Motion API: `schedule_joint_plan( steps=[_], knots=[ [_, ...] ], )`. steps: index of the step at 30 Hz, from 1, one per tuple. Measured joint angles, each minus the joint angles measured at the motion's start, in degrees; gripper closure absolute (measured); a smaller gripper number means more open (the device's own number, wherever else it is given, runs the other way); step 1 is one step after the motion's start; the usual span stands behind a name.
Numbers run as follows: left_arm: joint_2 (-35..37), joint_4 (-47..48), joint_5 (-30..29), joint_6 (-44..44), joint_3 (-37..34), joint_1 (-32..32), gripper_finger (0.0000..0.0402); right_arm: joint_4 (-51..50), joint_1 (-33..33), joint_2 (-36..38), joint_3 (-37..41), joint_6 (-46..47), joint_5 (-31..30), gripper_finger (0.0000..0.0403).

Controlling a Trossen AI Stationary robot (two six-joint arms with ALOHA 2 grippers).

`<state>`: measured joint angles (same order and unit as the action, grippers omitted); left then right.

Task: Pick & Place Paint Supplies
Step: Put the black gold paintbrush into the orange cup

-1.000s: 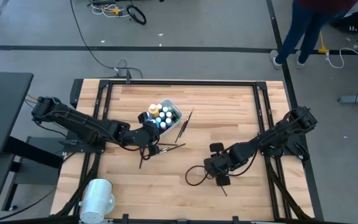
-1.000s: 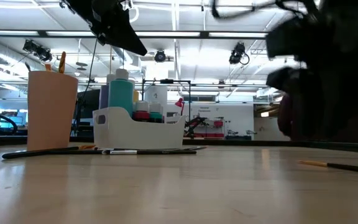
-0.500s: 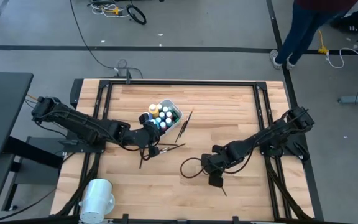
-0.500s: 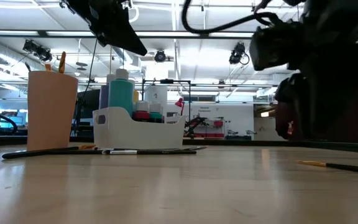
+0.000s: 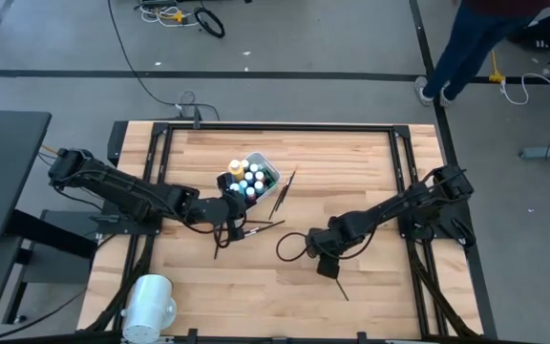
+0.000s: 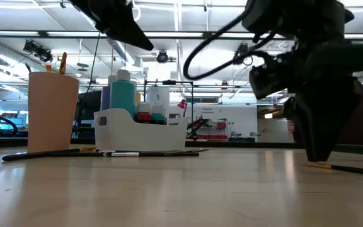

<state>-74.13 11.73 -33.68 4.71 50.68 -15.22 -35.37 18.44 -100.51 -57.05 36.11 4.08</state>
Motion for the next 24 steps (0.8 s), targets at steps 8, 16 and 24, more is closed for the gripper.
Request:
schedule_joint_plan(
  steps=[8, 16, 24],
  knots=[
    [0.0, -1.12, 0.05, -0.65, 0.0, 0.0, 0.0387, 5.12, -0.83, -0.5, -0.07, 0.52, 0.93, 0.0273],
    [0.0, -0.88, 0.07, -0.49, 0.0, 0.0, 0.0391, 2.94, -0.85, -0.52, -0.05, 0.38, 0.07, 0.0273],
    [0.0, -0.9, 0.08, -0.45, 0.0, 0.0, 0.0384, 2.51, -0.85, -0.56, -0.05, -0.12, -1.01, 0.0273]
  ],
)
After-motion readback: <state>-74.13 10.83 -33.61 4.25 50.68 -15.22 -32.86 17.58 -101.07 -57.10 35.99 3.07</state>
